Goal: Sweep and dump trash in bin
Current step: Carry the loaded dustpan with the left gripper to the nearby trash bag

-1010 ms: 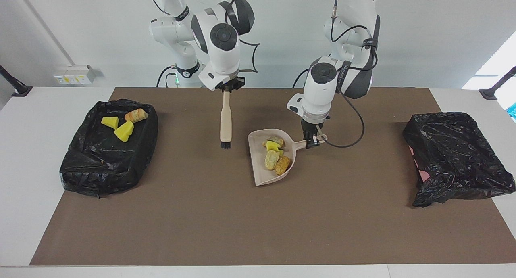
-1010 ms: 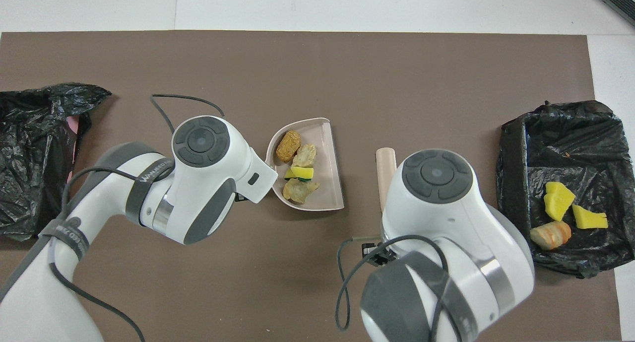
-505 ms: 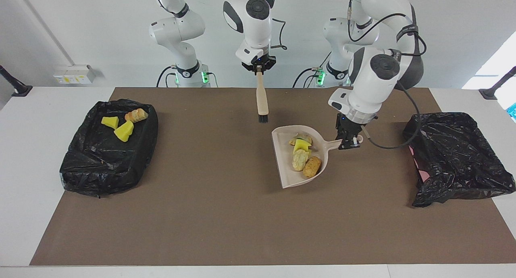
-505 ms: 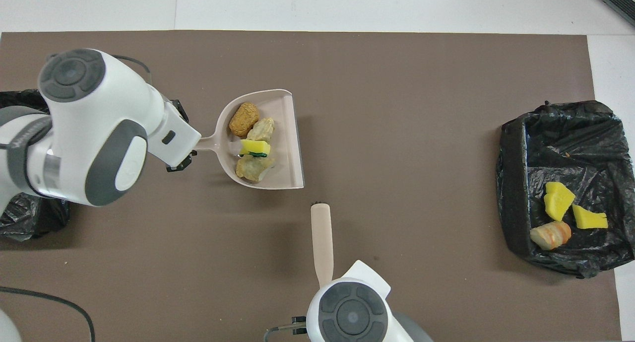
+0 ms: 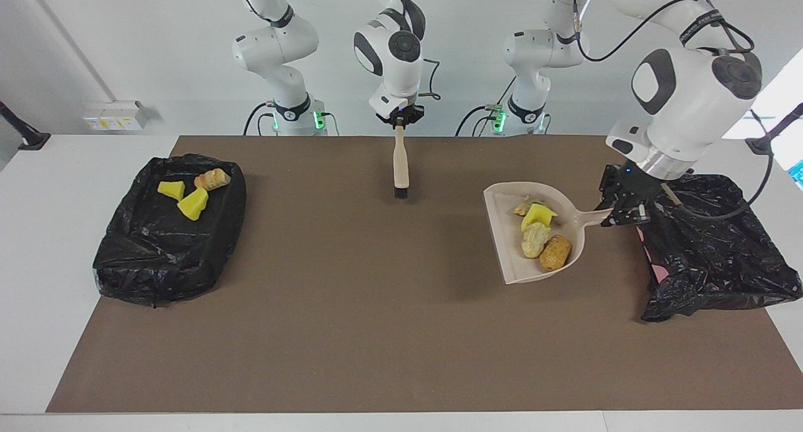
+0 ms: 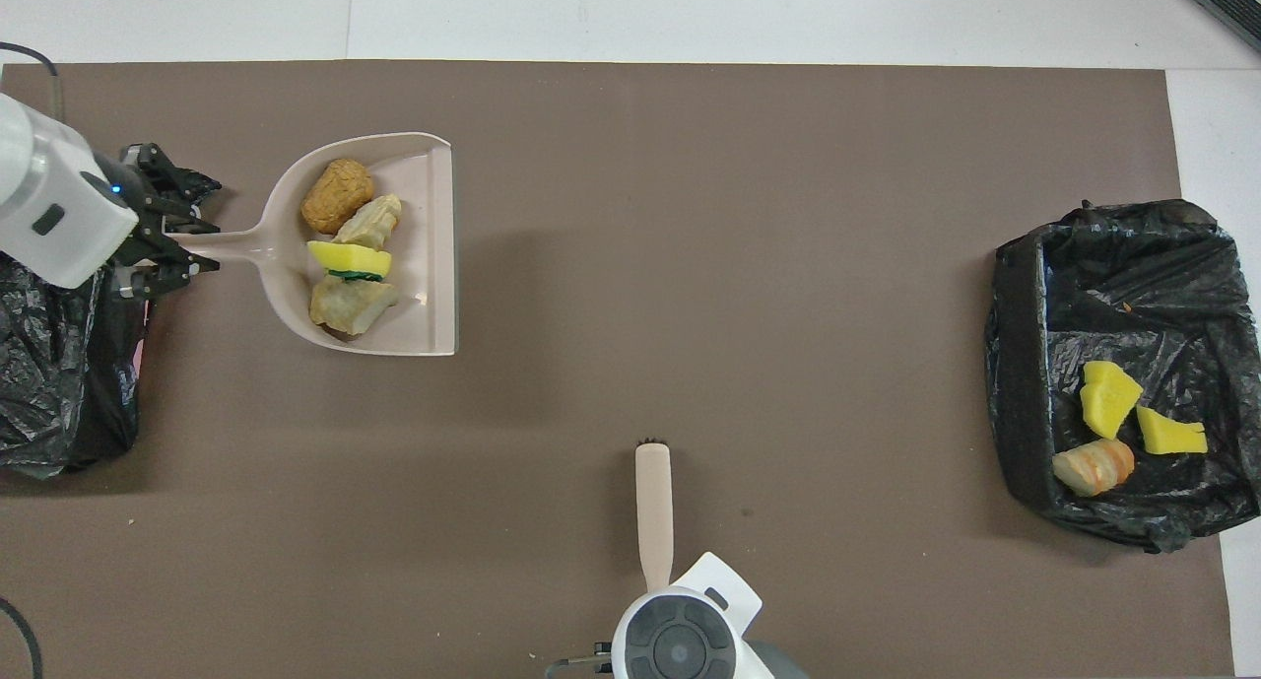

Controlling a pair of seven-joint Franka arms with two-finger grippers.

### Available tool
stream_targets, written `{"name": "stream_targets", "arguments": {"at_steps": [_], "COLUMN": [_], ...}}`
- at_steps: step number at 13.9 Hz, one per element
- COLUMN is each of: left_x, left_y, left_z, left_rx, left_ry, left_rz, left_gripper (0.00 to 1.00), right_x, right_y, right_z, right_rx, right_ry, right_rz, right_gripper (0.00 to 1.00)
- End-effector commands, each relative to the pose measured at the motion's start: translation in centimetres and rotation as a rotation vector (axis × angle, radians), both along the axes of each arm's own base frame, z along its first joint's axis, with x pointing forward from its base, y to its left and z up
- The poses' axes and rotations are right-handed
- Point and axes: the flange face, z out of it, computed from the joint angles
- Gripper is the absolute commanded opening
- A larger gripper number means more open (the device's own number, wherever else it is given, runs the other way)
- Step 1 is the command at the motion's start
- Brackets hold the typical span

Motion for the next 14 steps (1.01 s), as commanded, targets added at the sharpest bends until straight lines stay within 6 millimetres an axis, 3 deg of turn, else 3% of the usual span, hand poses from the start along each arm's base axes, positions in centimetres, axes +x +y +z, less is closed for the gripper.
{"name": "stream_targets", "arguments": {"at_steps": [1,6,7,9,11,13,14], "left_x": [-0.3,-1.2,-1.6,-2.1,-2.8,-3.9,-4.1], "left_y": [4.4,14.1,16.2,18.6,21.9,26.4,27.1], "left_z": [0.8,1.2,1.7,2.2,2.4,3.7,4.0], "left_rx": [-0.027,-0.002,0.010,0.060,0.104,0.145,0.180], "left_ry": [0.003,-0.039,-0.052,-0.047,-0.048,-0.071,-0.070], "left_rz": [-0.057,-0.116,-0.109,-0.112,-0.070,-0.005,-0.004], "left_gripper": [0.00,0.00,0.00,0.00,0.00,0.00,0.00], "right_x": [-1.4,-1.3,-1.2,-1.0,-1.0,-0.9,-0.6], "right_y": [0.0,-0.2,-0.2,-0.3,-0.3,-0.1,0.2], "right_z": [-1.5,-2.2,-2.5,-3.1,-3.3,-3.2,-2.8], "right_rx": [0.028,0.029,0.025,0.021,0.028,0.030,0.032], "right_ry": [-0.028,-0.022,-0.015,-0.002,0.004,0.010,0.001], "right_rz": [-0.010,0.009,0.005,-0.003,0.035,0.047,0.062], "right_gripper": [0.00,0.00,0.07,0.13,0.38,1.00,1.00]}}
